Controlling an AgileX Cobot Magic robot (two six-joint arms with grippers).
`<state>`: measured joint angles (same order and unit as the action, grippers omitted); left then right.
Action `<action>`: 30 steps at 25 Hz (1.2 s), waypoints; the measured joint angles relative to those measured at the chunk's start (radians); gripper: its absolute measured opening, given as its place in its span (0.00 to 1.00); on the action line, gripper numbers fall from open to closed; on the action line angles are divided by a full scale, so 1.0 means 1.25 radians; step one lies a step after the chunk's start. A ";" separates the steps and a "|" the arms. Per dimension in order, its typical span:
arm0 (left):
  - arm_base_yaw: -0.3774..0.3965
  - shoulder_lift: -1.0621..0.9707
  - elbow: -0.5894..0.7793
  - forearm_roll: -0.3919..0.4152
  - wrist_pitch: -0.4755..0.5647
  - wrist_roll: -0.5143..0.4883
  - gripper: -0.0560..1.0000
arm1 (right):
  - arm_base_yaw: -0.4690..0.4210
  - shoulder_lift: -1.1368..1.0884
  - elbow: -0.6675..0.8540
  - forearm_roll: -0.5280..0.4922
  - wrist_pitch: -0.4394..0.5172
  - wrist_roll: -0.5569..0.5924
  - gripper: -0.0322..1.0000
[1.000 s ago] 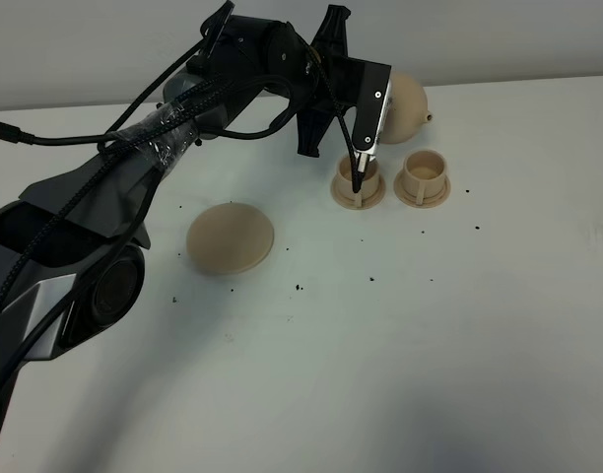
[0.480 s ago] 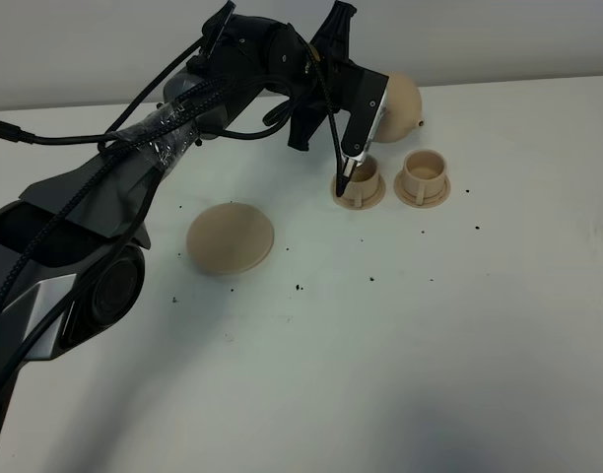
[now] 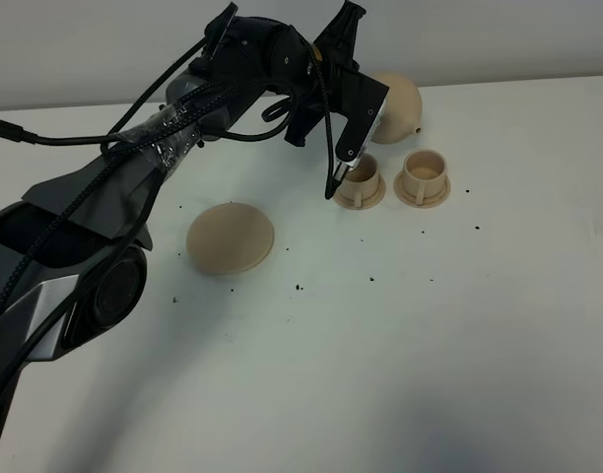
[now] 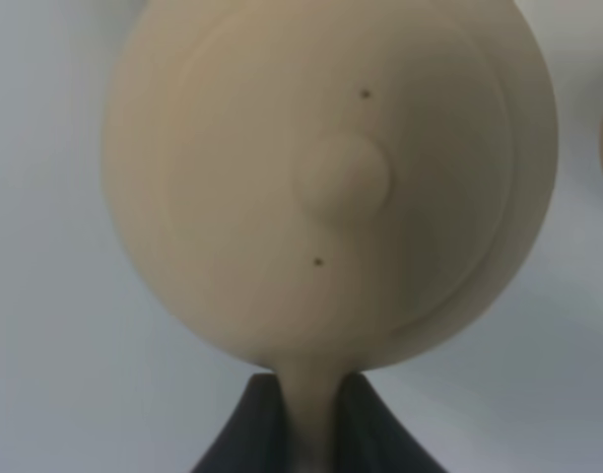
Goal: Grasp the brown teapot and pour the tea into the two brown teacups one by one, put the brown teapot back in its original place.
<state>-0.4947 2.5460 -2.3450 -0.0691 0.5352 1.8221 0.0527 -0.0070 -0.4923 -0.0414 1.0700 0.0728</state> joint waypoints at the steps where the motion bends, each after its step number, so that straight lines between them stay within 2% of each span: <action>1: -0.001 0.002 0.000 0.000 -0.004 0.013 0.20 | 0.000 0.000 0.000 0.000 0.000 0.000 0.44; 17: -0.005 0.009 0.000 -0.003 -0.051 0.181 0.20 | 0.000 0.000 0.000 0.000 0.000 0.001 0.44; 24: -0.007 0.009 0.000 -0.002 -0.093 0.206 0.20 | 0.000 0.000 0.000 0.000 0.000 0.001 0.44; 30: -0.008 0.009 0.000 0.000 -0.095 0.209 0.20 | 0.000 0.000 0.000 0.000 0.000 0.000 0.44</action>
<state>-0.5046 2.5572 -2.3450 -0.0696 0.4170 2.0836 0.0527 -0.0070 -0.4923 -0.0414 1.0700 0.0723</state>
